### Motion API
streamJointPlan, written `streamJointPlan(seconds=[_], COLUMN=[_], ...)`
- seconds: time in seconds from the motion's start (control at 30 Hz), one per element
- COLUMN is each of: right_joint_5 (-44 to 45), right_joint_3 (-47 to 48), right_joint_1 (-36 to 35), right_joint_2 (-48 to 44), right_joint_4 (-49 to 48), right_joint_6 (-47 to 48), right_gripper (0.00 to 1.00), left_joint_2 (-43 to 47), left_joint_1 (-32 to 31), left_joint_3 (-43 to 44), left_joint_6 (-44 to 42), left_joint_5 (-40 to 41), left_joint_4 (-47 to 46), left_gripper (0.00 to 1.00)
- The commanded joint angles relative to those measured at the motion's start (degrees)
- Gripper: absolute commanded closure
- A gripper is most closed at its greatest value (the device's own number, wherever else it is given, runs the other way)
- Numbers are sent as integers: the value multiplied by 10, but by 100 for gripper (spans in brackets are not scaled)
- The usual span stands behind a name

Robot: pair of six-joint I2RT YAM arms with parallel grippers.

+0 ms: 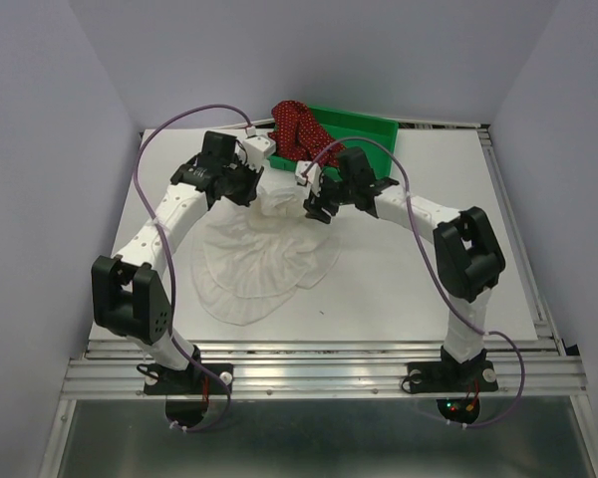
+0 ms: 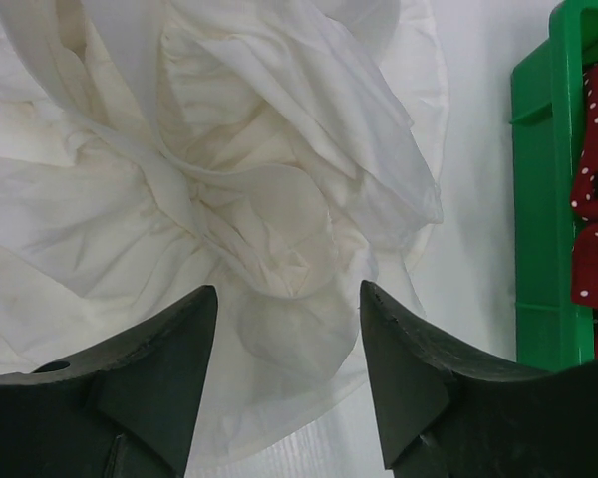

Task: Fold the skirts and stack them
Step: Flatten the skirt out

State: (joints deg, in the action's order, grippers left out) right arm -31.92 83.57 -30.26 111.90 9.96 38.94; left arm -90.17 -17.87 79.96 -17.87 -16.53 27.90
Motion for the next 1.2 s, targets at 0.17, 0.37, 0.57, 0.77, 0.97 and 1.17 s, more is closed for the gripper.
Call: streamJointPlan(seconds=[0.17, 0.37, 0.57, 0.77, 0.97, 1.17], right_joint_5=[-19, -4, 50, 102, 189, 258], right_joint_3=[37, 46, 37, 25, 39, 74], right_joint_1=[-23, -29, -16, 10, 15, 15], right_joint_2=[33, 60, 48, -47, -145, -213], right_joint_4=[0, 6, 6, 48, 118, 180], right_joint_6=[70, 83, 52, 53, 75, 109], right_gripper=[37, 55, 99, 99, 99, 99], left_joint_2=[-4, -8, -2, 36, 69, 107], left_joint_1=[11, 15, 39, 82, 84, 84], left_joint_3=[9, 8, 3, 17, 41, 63], left_joint_6=[-3, -3, 0, 6, 14, 29], left_joint_5=[-21, -23, -19, 18, 36, 59], left_joint_4=[-18, -21, -21, -26, -35, -51], left_gripper=[100, 100, 100, 100, 100, 100])
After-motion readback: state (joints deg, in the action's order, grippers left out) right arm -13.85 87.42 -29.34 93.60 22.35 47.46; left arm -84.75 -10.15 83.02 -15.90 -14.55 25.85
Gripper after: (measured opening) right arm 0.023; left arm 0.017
